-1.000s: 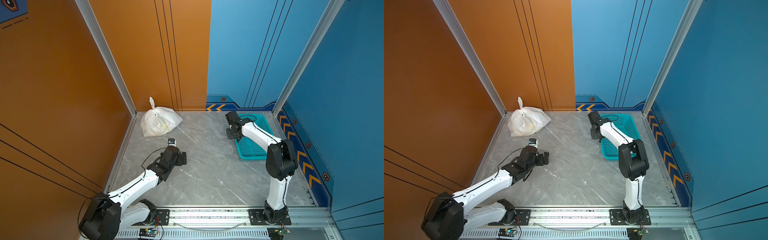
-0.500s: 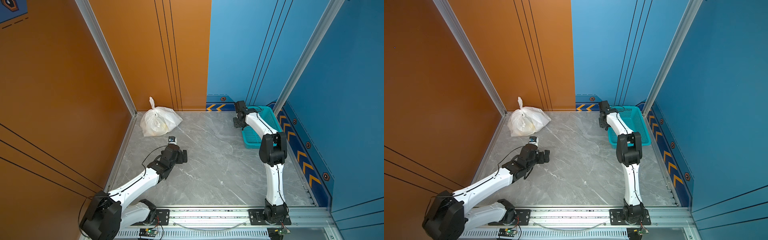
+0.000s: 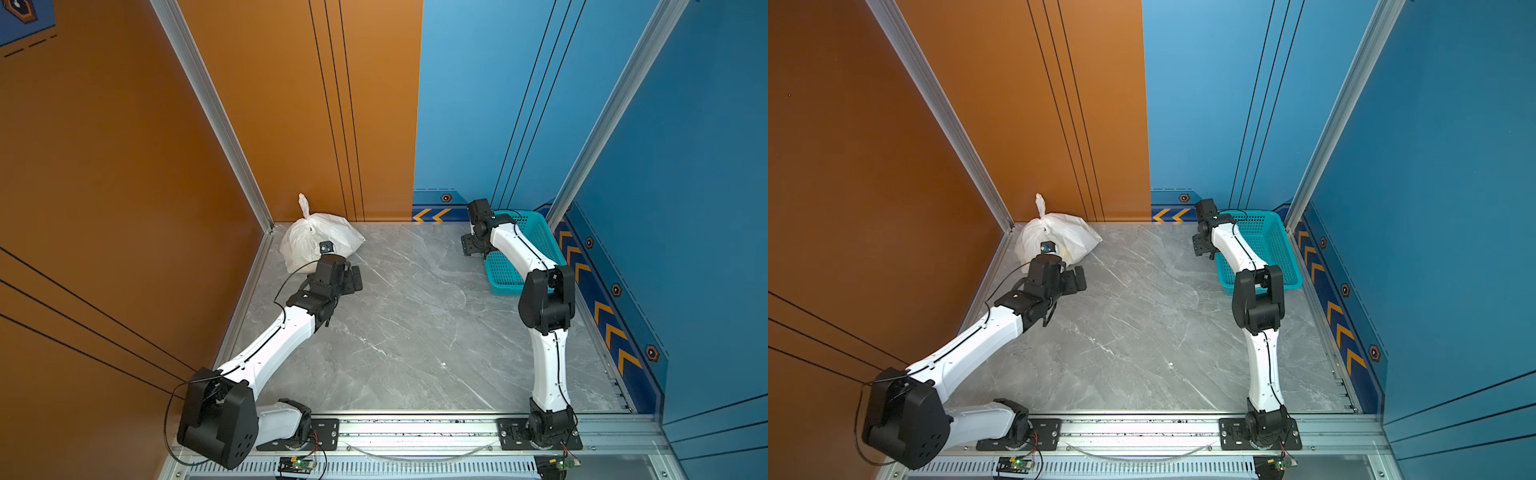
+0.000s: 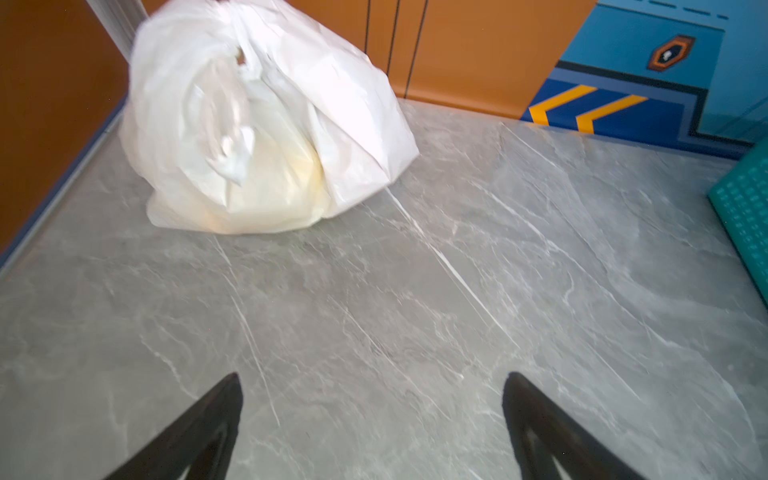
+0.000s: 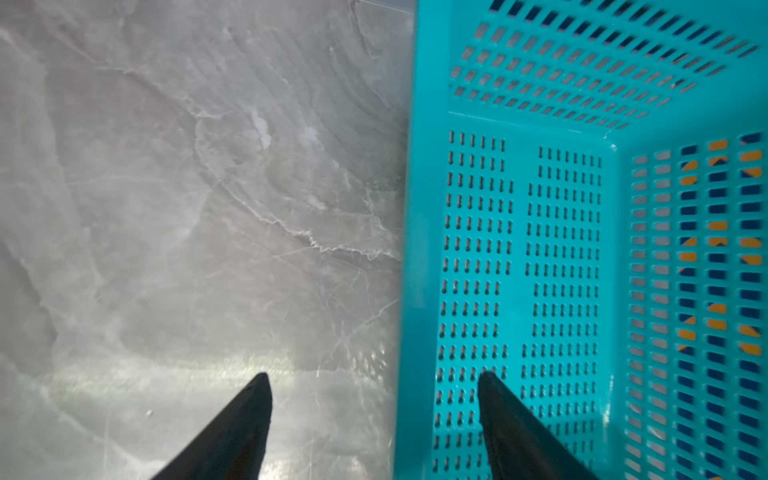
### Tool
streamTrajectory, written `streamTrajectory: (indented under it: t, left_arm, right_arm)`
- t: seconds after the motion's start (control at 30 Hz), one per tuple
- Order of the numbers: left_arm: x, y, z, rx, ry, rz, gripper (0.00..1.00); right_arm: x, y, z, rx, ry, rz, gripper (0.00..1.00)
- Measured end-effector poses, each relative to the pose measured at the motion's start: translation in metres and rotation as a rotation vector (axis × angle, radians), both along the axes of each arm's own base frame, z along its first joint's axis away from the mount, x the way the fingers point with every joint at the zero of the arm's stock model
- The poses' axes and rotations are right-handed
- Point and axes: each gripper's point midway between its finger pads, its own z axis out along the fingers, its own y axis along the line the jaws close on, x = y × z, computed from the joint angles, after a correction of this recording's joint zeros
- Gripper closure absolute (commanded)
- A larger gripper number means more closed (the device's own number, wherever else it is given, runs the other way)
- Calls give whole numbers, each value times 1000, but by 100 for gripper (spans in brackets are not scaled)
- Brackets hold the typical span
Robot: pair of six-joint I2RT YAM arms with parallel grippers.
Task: Untie the knot of the plastic bag and take out the fruit
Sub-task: 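Grasp the white bag's knot with the left gripper while right arm draws back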
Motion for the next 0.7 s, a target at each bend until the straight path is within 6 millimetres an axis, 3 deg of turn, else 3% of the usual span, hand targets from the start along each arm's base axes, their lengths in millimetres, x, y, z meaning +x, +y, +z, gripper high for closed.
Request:
streamTrajectory:
  t: [0.17,0.3,0.4,0.57,0.7]
  left_arm:
    - [48,45,33,17,-16,120,1]
    - [77,78,36,41,0,198,0]
    - [96,97,27,61,30,235,1]
    - [129,121,9,86,74,274,6]
    - [149,135,-1,83,90,291,10]
  right_arm:
    - [-33,27,59,58,-85,51,15]
    - [-62,51,89,111,-130,97,12]
    - [-83,68,87,132,-109,135,11]
    - [-116,95,66,143,-42,188,8]
    - [-136,106,60,146,-20,215,7]
